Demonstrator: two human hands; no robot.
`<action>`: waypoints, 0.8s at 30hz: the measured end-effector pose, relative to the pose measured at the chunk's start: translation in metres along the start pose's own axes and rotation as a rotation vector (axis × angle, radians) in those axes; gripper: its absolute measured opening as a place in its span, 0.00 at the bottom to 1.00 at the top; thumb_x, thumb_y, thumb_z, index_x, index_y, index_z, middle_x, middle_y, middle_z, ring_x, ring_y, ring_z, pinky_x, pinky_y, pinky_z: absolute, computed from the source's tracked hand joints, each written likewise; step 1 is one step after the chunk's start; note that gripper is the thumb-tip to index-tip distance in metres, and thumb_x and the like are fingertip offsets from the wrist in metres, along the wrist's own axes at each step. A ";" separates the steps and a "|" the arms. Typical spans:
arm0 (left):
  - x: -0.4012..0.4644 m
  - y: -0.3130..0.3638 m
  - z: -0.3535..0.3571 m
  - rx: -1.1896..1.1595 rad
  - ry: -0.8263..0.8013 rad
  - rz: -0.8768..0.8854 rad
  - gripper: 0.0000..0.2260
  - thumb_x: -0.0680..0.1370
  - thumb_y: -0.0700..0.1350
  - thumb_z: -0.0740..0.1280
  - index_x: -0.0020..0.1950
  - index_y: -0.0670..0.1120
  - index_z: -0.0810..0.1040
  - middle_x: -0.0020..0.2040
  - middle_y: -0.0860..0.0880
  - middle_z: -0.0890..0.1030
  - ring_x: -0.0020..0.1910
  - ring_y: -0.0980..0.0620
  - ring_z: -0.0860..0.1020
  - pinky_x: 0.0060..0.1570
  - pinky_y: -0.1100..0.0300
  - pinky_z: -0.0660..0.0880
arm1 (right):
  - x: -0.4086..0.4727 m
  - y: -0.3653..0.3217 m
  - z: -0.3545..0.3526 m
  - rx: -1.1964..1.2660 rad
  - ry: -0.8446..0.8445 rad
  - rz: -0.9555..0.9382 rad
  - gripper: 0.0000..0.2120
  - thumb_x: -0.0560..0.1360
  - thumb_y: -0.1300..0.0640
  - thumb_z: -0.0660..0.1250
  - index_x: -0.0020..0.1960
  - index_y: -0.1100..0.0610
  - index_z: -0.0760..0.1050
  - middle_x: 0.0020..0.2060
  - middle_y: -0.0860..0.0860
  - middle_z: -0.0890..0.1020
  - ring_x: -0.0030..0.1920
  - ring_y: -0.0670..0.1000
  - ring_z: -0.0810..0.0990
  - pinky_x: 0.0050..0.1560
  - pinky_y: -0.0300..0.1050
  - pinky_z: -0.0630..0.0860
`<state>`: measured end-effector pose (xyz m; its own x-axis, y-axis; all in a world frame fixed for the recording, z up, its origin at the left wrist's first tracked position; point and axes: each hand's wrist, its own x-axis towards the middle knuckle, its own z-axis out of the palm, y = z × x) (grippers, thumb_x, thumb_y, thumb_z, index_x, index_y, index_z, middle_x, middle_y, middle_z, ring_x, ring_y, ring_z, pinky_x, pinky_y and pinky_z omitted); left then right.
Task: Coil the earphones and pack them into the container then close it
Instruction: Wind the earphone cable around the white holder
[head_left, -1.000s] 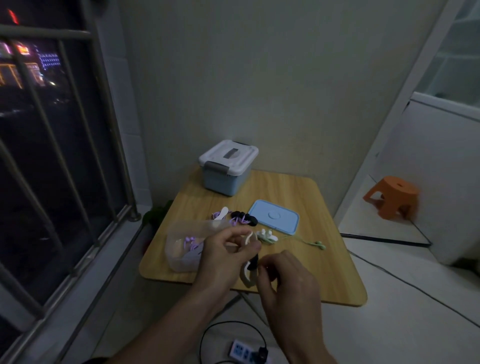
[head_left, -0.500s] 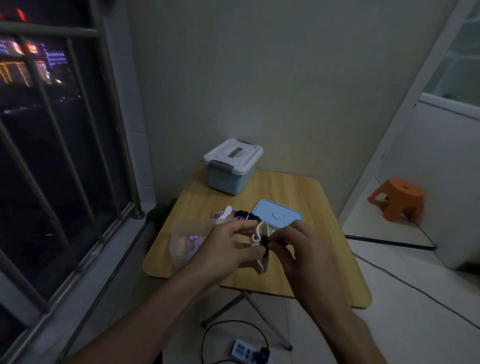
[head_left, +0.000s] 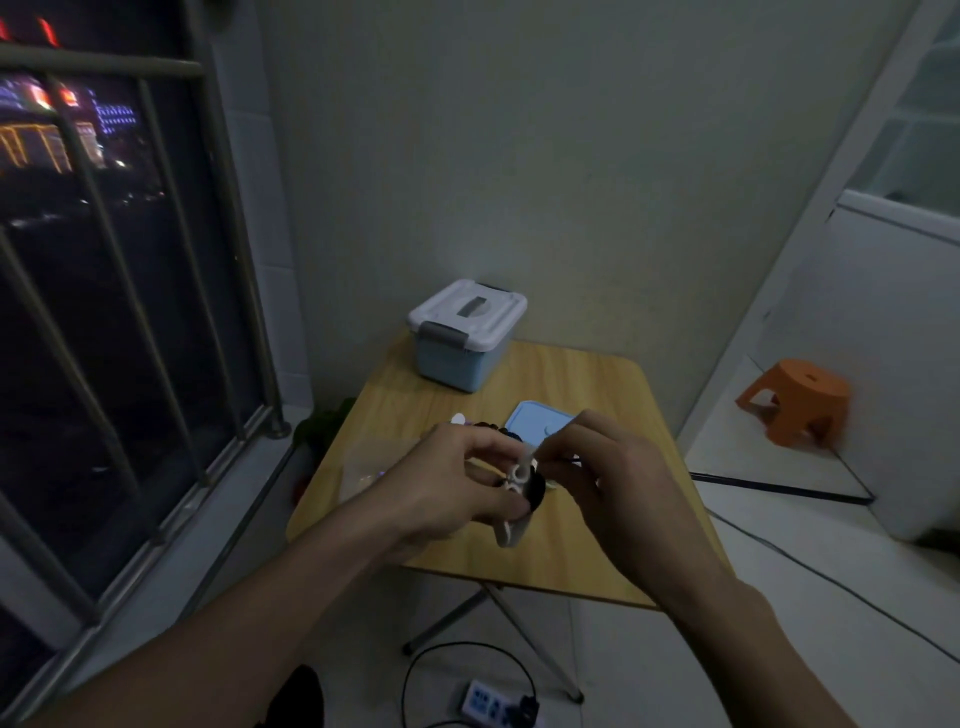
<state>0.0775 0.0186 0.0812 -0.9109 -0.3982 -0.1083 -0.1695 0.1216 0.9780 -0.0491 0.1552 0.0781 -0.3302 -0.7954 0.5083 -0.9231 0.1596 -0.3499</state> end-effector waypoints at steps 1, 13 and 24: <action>-0.001 0.001 -0.001 0.001 -0.016 -0.016 0.19 0.70 0.31 0.73 0.56 0.49 0.81 0.53 0.47 0.83 0.49 0.50 0.84 0.45 0.59 0.83 | 0.001 0.001 -0.002 0.030 0.005 0.010 0.04 0.73 0.63 0.72 0.44 0.55 0.82 0.40 0.45 0.78 0.40 0.43 0.76 0.42 0.35 0.73; -0.004 -0.006 -0.011 -0.100 -0.115 -0.143 0.20 0.70 0.27 0.71 0.60 0.41 0.79 0.56 0.39 0.83 0.55 0.44 0.83 0.55 0.46 0.81 | 0.004 0.009 -0.006 0.405 -0.053 0.256 0.05 0.73 0.66 0.72 0.44 0.57 0.84 0.41 0.49 0.86 0.43 0.46 0.83 0.47 0.45 0.80; -0.010 -0.002 -0.011 -0.350 -0.159 -0.125 0.18 0.72 0.26 0.68 0.59 0.40 0.79 0.57 0.38 0.83 0.54 0.44 0.83 0.47 0.57 0.82 | -0.009 0.011 0.008 0.789 -0.076 0.531 0.04 0.74 0.60 0.71 0.43 0.59 0.83 0.34 0.59 0.80 0.31 0.49 0.74 0.30 0.43 0.70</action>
<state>0.0915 0.0121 0.0821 -0.9428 -0.2414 -0.2299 -0.1696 -0.2464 0.9542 -0.0547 0.1594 0.0631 -0.6289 -0.7726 0.0873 -0.2479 0.0928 -0.9643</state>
